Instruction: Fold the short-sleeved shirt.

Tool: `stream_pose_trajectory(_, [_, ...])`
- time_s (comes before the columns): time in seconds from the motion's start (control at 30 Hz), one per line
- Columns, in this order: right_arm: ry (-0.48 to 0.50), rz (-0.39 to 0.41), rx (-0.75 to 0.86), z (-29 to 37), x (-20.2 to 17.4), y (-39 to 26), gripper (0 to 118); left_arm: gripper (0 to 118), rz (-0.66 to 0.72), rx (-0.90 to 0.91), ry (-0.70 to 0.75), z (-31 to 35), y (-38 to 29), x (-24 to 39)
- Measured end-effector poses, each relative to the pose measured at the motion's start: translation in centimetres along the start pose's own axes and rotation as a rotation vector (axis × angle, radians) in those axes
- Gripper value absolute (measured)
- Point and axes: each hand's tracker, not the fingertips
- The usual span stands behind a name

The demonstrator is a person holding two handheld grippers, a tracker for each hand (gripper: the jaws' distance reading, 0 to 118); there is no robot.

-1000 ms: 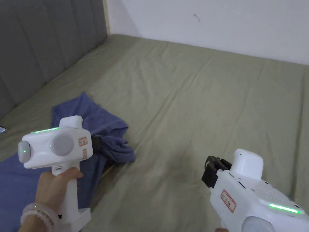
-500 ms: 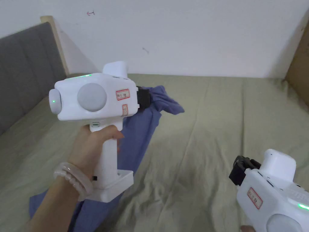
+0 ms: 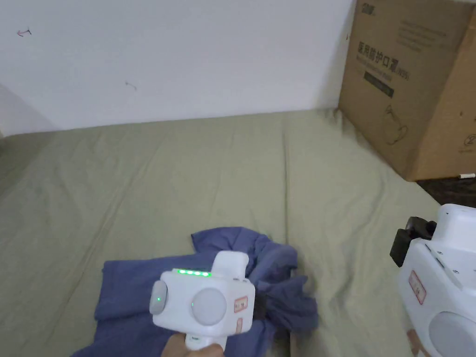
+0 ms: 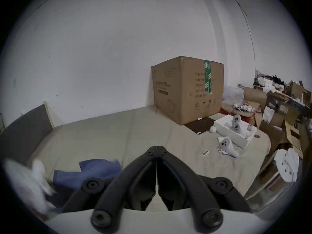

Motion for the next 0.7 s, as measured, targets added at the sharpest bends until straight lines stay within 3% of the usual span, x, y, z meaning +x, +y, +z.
stream_pose_trajectory(0.07, [0.023,-0.052,-0.041,-0.4,0.3,-0.7,0,9,0.017,-0.031,-0.014,-1.7,-2.4,-0.2])
stream_pose_trajectory(0.2, [0.032,-0.028,-0.087,-1.3,-0.3,-1.7,0,14,0.035,0.025,-0.001,-1.4,-3.1,-0.4])
stream_pose_trajectory(0.23, [0.037,-0.028,-0.094,-1.4,-0.6,-1.8,0,25,0.042,0.028,-0.011,-1.2,-2.9,-0.5])
stream_pose_trajectory(0.27, [0.047,-0.032,-0.098,-1.5,-0.8,-1.8,0,46,0.04,0.023,-0.02,-1.0,-2.6,-0.6])
stream_pose_trajectory(0.3, [0.062,-0.039,-0.103,-1.5,-1.0,-1.9,0,89,0.031,0.02,-0.026,-0.6,-2.3,-0.4])
stream_pose_trajectory(0.33, [0.071,-0.042,-0.108,-1.5,-1.3,-1.9,0,112,0.019,0.023,-0.027,-0.3,-2.2,-0.3])
stream_pose_trajectory(0.37, [0.083,-0.043,-0.111,-1.6,-1.5,-1.9,0,118,0.008,0.05,-0.022,0.4,-2.3,-0.1])
stream_pose_trajectory(0.6, [0.158,-0.018,-0.131,-1.4,-4.1,-2.0,0,105,0.038,0.168,0.011,6.8,-2.3,-2.5])
stream_pose_trajectory(0.63, [0.171,-0.013,-0.136,-1.4,-4.5,-2.1,0,97,0.059,0.186,0.041,7.7,-2.8,-3.4])
stream_pose_trajectory(0.67, [0.19,0.001,-0.15,-1.4,-5.0,-2.3,0,80,0.078,0.205,0.071,8.7,-3.5,-4.4])
stream_pose_trajectory(0.7, [0.204,0.015,-0.157,-1.3,-5.4,-2.5,0,39,0.083,0.202,0.087,9.2,-4.3,-5.2])
